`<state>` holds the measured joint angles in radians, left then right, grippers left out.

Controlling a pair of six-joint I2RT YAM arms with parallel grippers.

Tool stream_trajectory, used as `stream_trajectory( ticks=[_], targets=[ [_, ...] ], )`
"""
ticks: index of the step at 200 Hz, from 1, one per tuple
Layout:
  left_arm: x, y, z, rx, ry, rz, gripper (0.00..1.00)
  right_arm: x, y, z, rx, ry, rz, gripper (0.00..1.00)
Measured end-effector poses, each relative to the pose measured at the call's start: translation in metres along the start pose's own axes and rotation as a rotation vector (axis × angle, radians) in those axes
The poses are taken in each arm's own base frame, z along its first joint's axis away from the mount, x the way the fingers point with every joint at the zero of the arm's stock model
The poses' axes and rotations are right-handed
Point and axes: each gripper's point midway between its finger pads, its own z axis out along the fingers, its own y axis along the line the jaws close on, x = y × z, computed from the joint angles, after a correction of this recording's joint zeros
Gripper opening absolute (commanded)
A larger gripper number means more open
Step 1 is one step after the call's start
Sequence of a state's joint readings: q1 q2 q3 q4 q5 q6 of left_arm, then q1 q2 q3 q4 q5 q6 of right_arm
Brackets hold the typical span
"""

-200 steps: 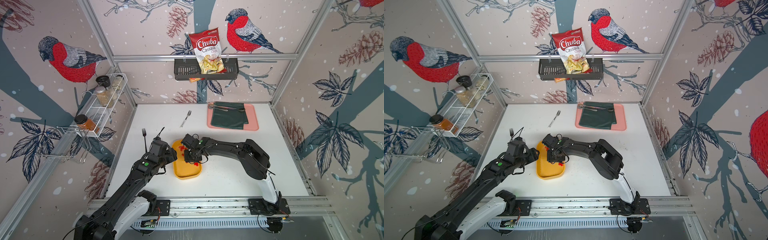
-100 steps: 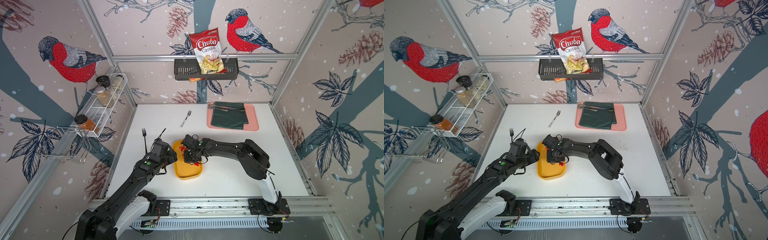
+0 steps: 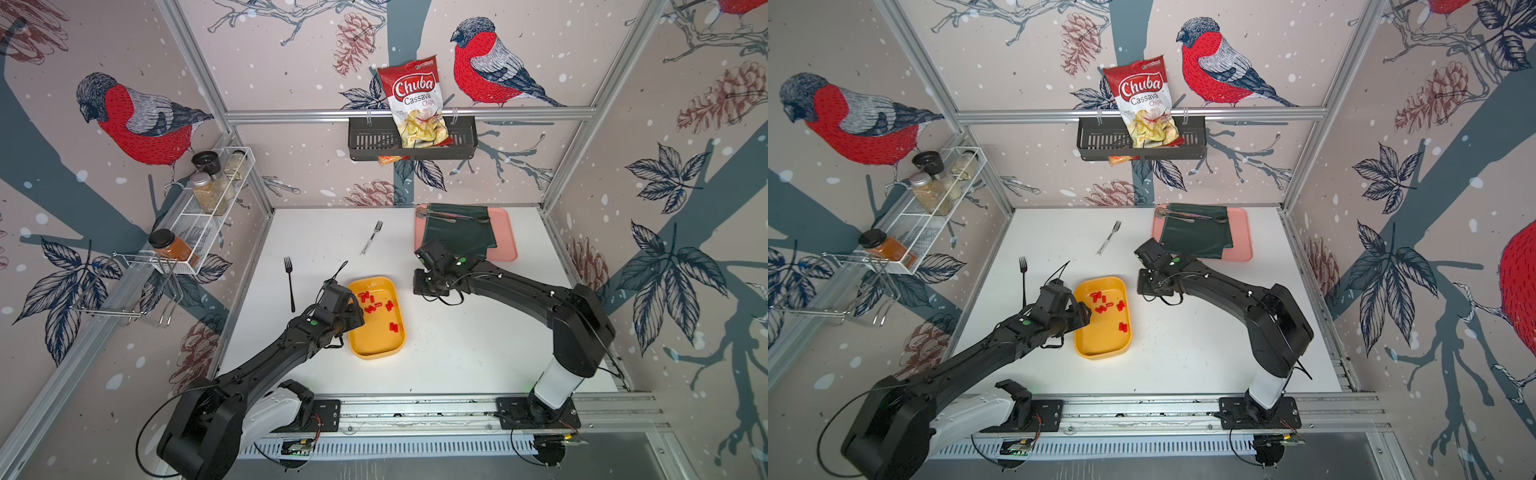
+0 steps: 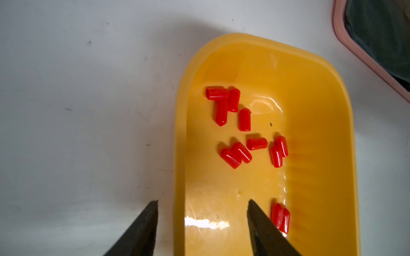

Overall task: Take the screw protection sleeves out of the storage box
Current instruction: Move the storage box to the center of the board, then place the screw protection sleeve at the center of the board.

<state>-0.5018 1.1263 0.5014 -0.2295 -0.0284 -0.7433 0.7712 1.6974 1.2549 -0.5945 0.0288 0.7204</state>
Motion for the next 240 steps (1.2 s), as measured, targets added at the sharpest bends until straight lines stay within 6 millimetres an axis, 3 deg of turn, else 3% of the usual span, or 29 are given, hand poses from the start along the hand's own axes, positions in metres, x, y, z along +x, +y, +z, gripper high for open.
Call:
stream_trajectory(
  ticks=[16,37,51,86,110,172,240],
  targets=[
    [0.000,-0.014,0.009,0.012,0.011,0.046,0.64,0.001,-0.058,0.005,0.122,0.010,0.034,0.09],
    [-0.005,-0.033,0.022,0.023,0.011,0.109,0.64,0.009,-0.113,0.008,0.237,0.037,0.067,0.10],
    [-0.006,-0.043,0.031,0.028,0.015,0.150,0.64,0.011,-0.132,0.010,0.283,0.048,0.068,0.11],
    [-0.008,-0.068,0.046,0.044,0.030,0.205,0.62,0.008,-0.158,0.021,0.344,0.065,0.057,0.12],
    [-0.002,-0.080,0.049,0.057,0.042,0.213,0.63,0.005,-0.168,0.030,0.363,0.079,0.054,0.12],
    [0.032,-0.094,0.042,0.069,0.074,0.129,0.65,-0.020,-0.164,0.044,0.335,0.065,0.034,0.12],
    [0.030,-0.102,0.023,0.108,0.030,0.049,0.66,-0.032,-0.154,0.059,0.318,0.078,0.003,0.16]
  ],
)
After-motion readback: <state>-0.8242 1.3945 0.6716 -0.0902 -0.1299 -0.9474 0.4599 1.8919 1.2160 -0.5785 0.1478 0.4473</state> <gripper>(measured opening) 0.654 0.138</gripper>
